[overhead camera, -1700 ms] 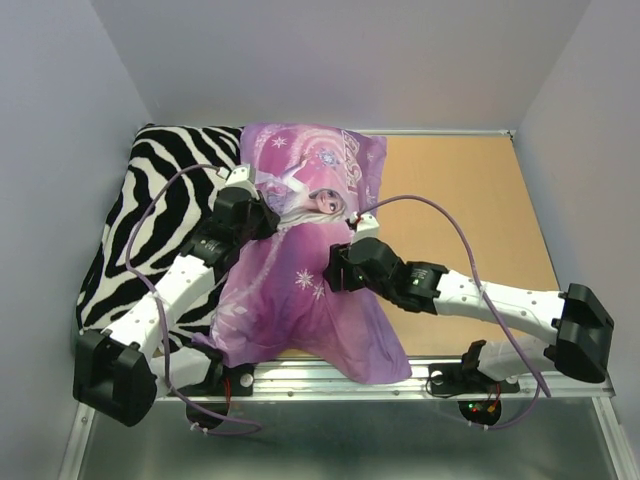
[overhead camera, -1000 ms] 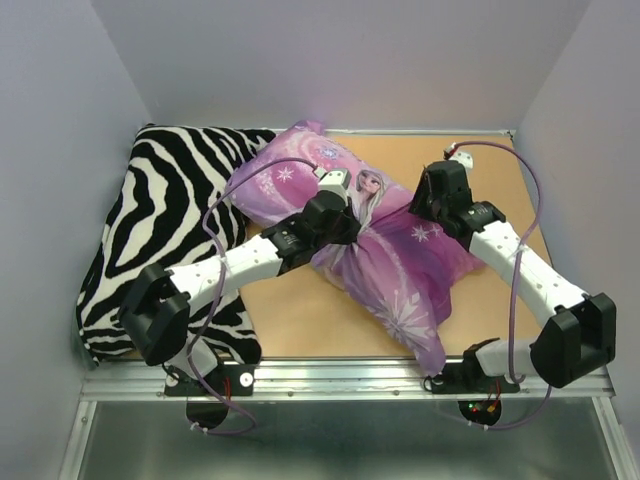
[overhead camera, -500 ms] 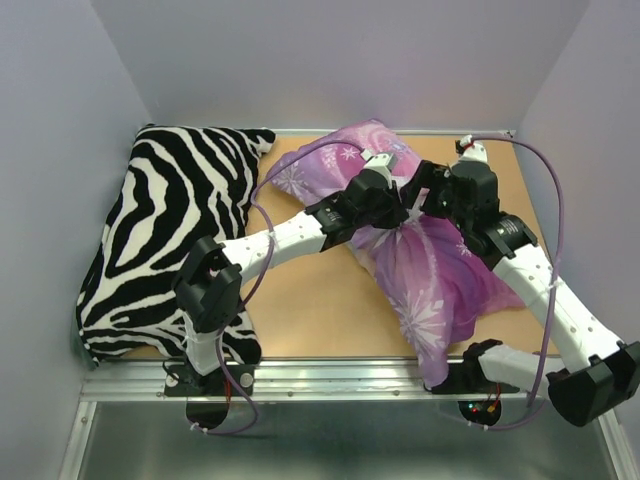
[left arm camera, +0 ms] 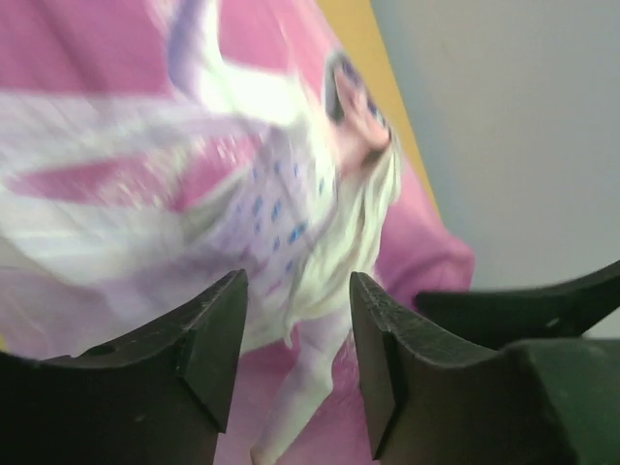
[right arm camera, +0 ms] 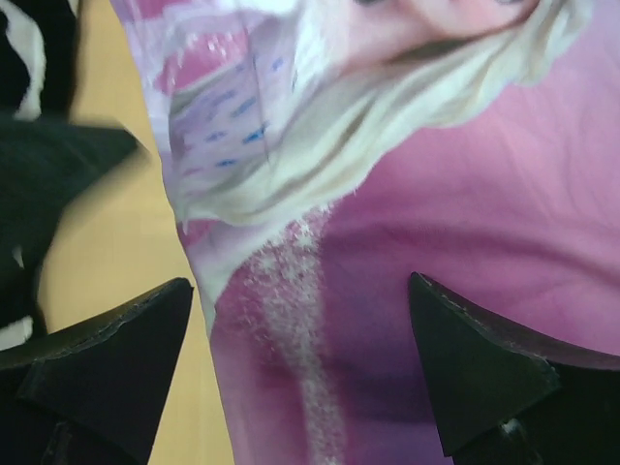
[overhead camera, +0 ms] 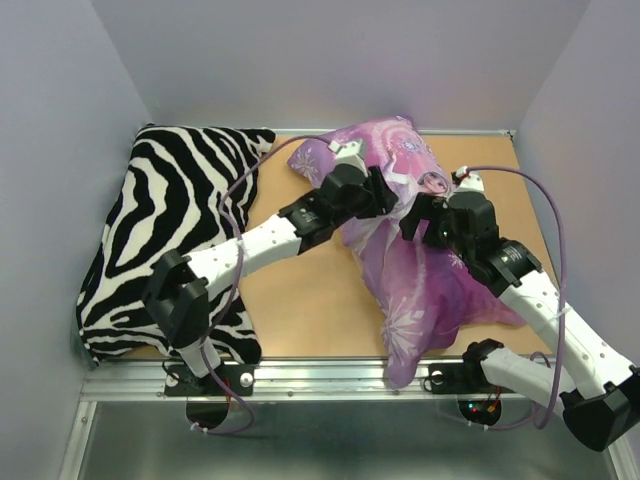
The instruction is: Remove the pillowcase from the pillow
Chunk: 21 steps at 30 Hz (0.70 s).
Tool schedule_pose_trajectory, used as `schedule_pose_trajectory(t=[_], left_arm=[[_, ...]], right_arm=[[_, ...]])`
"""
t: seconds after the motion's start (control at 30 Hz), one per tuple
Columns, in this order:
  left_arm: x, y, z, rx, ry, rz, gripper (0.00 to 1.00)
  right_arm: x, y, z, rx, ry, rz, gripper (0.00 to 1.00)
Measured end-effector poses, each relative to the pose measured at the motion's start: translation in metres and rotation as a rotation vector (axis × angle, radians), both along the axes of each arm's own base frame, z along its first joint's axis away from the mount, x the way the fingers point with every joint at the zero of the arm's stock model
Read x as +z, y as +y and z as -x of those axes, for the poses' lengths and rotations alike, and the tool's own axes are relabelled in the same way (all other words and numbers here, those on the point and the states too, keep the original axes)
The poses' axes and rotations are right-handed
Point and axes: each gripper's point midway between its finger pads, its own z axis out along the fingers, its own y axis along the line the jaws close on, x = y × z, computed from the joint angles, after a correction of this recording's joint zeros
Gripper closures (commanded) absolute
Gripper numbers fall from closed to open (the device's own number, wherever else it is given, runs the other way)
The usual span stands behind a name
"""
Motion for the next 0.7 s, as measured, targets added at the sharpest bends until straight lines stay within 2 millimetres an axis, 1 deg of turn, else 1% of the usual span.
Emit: schedule_pose_trajectory(t=[0.03, 0.07, 0.1, 0.13, 0.17, 0.23, 0.27, 0.33, 0.37, 0.4, 0.43, 0.47, 0.5, 0.57, 0.63, 0.67, 0.7], left_arm=[[0.012, 0.011, -0.006, 0.026, -0.011, 0.023, 0.41], [0.023, 0.024, -0.016, 0.062, -0.029, 0.049, 0.41], [0.03, 0.038, -0.027, 0.097, -0.04, 0.065, 0.33], [0.038, 0.058, -0.043, 0.149, -0.056, 0.082, 0.29], [0.041, 0.07, -0.053, 0.181, -0.064, 0.089, 0.24], [0.041, 0.101, -0.08, 0.261, -0.074, 0.096, 0.23], [0.037, 0.119, -0.097, 0.303, -0.078, 0.09, 0.23], [0.023, 0.133, -0.116, 0.33, -0.068, 0.078, 0.2], [0.015, 0.137, -0.125, 0.328, -0.061, 0.077, 0.2], [0.001, 0.14, -0.136, 0.325, -0.048, 0.071, 0.2], [-0.007, 0.141, -0.14, 0.317, -0.038, 0.067, 0.17], [-0.019, 0.144, -0.146, 0.311, -0.022, 0.063, 0.16], [-0.038, 0.146, -0.153, 0.304, 0.002, 0.052, 0.11], [-0.064, 0.149, -0.164, 0.287, 0.038, 0.045, 0.11], [-0.087, 0.151, -0.172, 0.273, 0.067, 0.04, 0.11], [-0.102, 0.152, -0.175, 0.267, 0.089, 0.033, 0.04], [-0.115, 0.153, -0.179, 0.257, 0.101, 0.035, 0.04]], right_arm=[[-0.008, 0.001, 0.003, 0.006, 0.022, 0.013, 0.0], [-0.011, 0.002, 0.005, 0.013, 0.034, 0.021, 0.0], [-0.016, 0.006, 0.007, 0.027, 0.049, 0.032, 0.0], [-0.017, 0.009, 0.008, 0.035, 0.051, 0.039, 0.0], [-0.018, 0.011, 0.008, 0.04, 0.051, 0.046, 0.0], [-0.023, 0.018, 0.011, 0.054, 0.056, 0.078, 0.0], [-0.024, 0.021, 0.012, 0.061, 0.058, 0.093, 0.0], [-0.028, 0.027, 0.014, 0.07, 0.065, 0.137, 0.0], [-0.029, 0.032, 0.015, 0.079, 0.066, 0.163, 0.0], [-0.029, 0.036, 0.015, 0.083, 0.066, 0.181, 0.0], [-0.029, 0.043, 0.017, 0.098, 0.065, 0.207, 0.0], [-0.028, 0.048, 0.018, 0.106, 0.062, 0.229, 0.0], [-0.029, 0.052, 0.019, 0.111, 0.061, 0.249, 0.0], [-0.031, 0.062, 0.023, 0.123, 0.055, 0.305, 0.0], [-0.038, 0.068, 0.027, 0.127, 0.061, 0.357, 0.0], [-0.042, 0.069, 0.029, 0.125, 0.066, 0.38, 0.0], [-0.048, 0.068, 0.029, 0.115, 0.075, 0.412, 0.0]])
